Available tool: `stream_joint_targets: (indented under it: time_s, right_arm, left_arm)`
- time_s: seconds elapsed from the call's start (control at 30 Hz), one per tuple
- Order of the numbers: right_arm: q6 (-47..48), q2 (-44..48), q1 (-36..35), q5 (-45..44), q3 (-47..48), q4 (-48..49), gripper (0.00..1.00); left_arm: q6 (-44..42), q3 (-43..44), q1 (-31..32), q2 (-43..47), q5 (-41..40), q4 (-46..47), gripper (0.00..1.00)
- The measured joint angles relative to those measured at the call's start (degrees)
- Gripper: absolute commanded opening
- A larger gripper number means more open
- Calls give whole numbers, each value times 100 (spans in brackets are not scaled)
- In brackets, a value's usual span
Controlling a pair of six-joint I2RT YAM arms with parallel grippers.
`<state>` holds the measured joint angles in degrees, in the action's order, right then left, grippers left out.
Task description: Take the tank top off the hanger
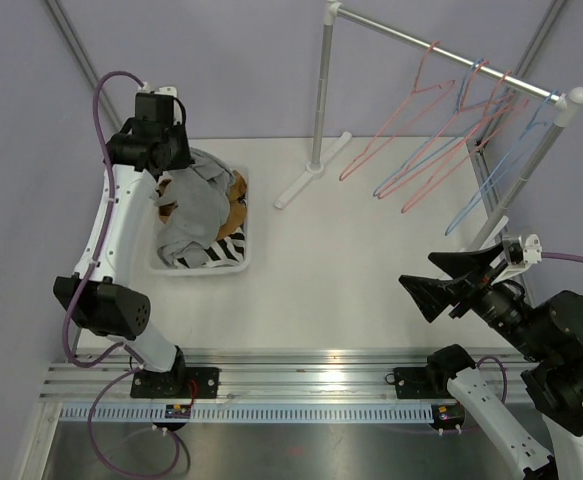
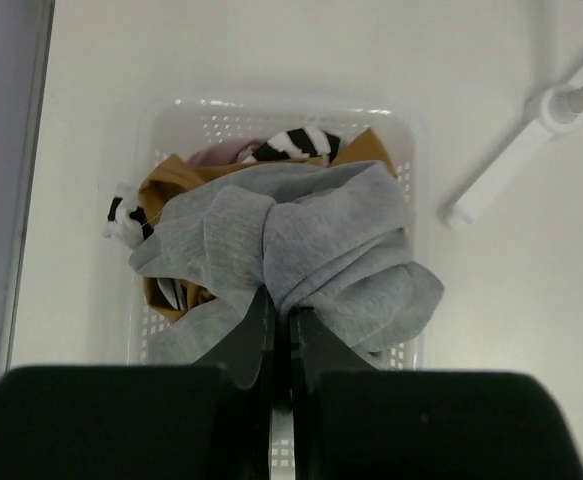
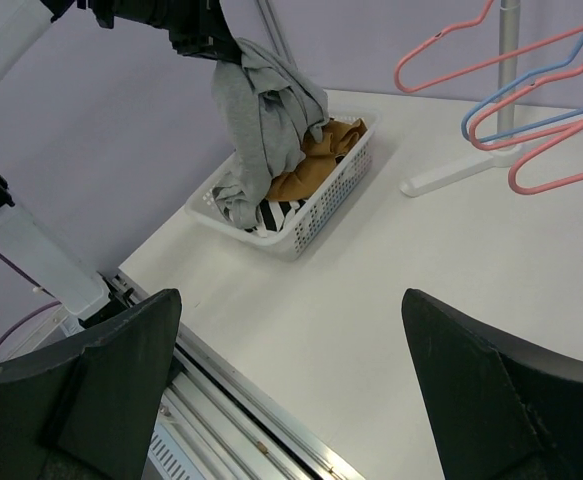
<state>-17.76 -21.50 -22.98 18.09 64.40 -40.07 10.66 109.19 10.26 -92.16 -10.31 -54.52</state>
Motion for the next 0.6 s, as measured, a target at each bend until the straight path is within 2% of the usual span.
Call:
stream_joint_targets:
  time_s: [0.13,0.27,0.43,0.57,0.6]
  right_arm:
    - [0,2,0,59,-76,39,100]
    - [-4,2,0,109,-81,44,99]
    - [-70,9,0,203,-120,103,100]
    - [-144,33,0,273,-258,168,99]
    - [-155,39,0,286,-286,166,99]
  left_arm:
    - [267,-619,-546,-280,339,72,0]
    - [358,-1226,-874,-1014,737,188,0]
    - [339,-1202,-922,-2286,1161,184,0]
    - [256,-966,-922,-2354,1322,37,0]
    - [245,-946,-916,-2361,1342,33,5]
